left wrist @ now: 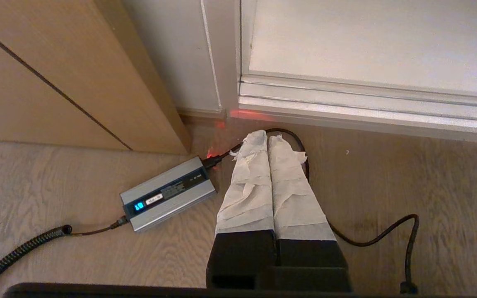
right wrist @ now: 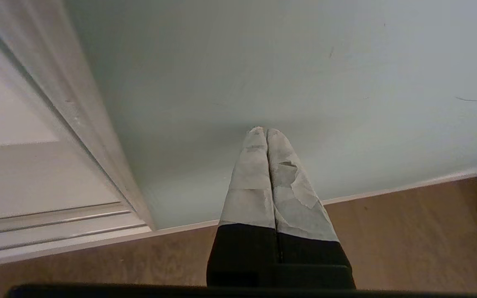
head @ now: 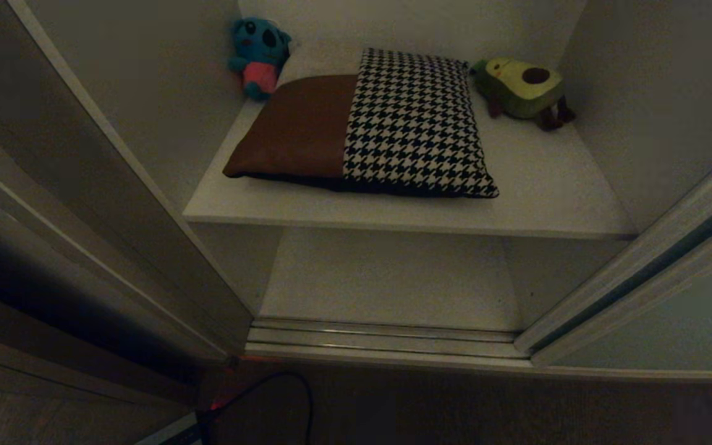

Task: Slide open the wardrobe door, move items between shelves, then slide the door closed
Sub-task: Close the door

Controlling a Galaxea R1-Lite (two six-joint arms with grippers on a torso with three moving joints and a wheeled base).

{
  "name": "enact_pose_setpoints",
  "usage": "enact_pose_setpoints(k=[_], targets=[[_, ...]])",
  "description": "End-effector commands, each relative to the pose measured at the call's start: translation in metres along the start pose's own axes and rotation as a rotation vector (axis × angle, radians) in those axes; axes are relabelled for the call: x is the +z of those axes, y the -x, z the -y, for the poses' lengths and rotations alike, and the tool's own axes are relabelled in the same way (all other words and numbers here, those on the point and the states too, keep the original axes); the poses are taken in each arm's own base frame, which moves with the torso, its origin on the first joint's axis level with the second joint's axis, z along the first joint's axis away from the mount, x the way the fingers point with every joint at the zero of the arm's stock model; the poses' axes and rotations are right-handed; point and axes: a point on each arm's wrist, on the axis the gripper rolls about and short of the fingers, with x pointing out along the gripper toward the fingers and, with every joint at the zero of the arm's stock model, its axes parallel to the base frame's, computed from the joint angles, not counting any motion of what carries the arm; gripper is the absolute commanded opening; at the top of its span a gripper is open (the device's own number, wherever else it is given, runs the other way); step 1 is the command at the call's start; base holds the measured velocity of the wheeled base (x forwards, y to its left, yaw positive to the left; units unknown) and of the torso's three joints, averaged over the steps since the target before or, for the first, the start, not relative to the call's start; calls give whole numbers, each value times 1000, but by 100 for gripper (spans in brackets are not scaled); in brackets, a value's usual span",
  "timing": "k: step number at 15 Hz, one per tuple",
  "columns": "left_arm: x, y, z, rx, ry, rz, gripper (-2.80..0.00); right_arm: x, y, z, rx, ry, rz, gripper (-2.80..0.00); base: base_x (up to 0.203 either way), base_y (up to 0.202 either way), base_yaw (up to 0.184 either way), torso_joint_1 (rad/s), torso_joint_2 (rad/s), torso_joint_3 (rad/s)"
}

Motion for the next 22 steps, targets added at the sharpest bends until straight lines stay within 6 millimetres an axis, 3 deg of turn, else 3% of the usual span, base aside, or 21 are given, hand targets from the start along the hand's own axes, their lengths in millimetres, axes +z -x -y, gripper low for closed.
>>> enact_pose_setpoints(k=[1,14,22], targets=[[0,0,0,1,1,-1,-280,1,-5,-5,41,1,0,-280,0,0,0,0,0,0],[0,0,0,1,1,-1,-280,9,12,-34,229,21,63,-280,0,0,0,0,0,0],[0,0,0,1,1,-1,-280,19,31,-72,510,36,133,-280,0,0,0,0,0,0]])
